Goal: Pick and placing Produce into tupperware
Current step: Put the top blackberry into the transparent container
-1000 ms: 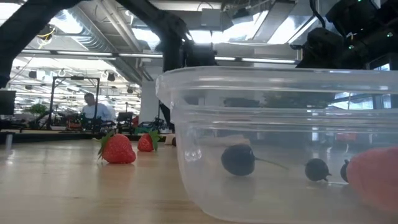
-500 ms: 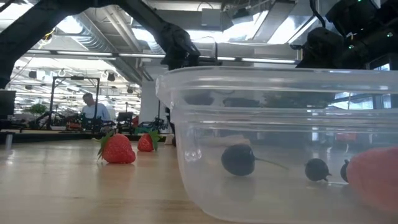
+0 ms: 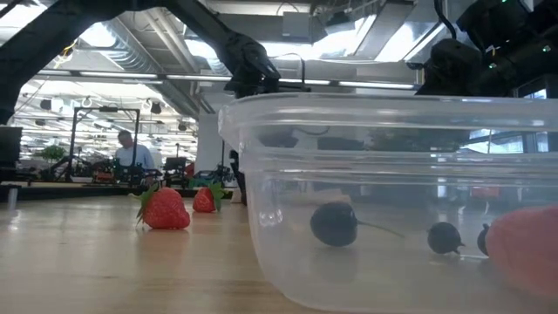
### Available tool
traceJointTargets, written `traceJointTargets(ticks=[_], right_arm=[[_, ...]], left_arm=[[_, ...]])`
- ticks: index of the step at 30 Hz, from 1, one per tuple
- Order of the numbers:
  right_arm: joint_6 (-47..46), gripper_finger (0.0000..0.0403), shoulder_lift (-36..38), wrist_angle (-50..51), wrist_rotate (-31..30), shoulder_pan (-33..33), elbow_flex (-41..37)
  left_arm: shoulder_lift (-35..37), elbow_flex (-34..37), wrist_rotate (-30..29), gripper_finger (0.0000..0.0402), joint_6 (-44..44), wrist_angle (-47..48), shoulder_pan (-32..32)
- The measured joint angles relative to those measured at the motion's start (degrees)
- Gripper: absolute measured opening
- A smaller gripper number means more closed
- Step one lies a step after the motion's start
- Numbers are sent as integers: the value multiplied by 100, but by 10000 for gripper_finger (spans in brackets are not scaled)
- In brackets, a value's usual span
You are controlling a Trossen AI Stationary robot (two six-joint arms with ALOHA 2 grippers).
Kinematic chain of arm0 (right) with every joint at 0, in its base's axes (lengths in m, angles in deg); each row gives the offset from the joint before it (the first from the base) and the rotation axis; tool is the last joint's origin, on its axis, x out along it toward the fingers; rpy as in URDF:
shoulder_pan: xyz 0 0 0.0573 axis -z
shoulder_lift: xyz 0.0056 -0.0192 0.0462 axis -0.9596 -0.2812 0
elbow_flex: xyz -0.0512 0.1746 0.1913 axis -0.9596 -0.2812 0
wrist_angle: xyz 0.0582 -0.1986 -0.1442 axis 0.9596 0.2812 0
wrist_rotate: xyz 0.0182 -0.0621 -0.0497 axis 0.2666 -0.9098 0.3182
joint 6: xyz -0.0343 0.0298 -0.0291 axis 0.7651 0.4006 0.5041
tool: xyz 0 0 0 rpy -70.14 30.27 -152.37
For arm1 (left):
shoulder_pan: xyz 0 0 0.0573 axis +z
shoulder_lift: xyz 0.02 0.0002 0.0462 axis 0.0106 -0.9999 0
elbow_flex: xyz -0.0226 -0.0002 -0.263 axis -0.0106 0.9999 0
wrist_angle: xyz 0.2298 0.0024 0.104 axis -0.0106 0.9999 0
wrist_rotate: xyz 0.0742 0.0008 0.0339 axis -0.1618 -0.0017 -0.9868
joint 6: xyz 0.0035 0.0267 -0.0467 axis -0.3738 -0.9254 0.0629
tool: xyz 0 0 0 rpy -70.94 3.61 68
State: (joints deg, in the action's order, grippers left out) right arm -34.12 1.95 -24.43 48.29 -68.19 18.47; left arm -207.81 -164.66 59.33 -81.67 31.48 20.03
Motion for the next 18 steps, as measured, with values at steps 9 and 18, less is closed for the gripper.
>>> traceJointTargets(ticks=[9, 18], right_arm=[[2, 291, 0, 3, 0, 1, 0], [-4, 291, 0, 3, 1, 0, 0]], left_arm=[[-2, 0, 0, 232, 14, 19, 0], [-4, 0, 20, 173, 55, 37, -40]])
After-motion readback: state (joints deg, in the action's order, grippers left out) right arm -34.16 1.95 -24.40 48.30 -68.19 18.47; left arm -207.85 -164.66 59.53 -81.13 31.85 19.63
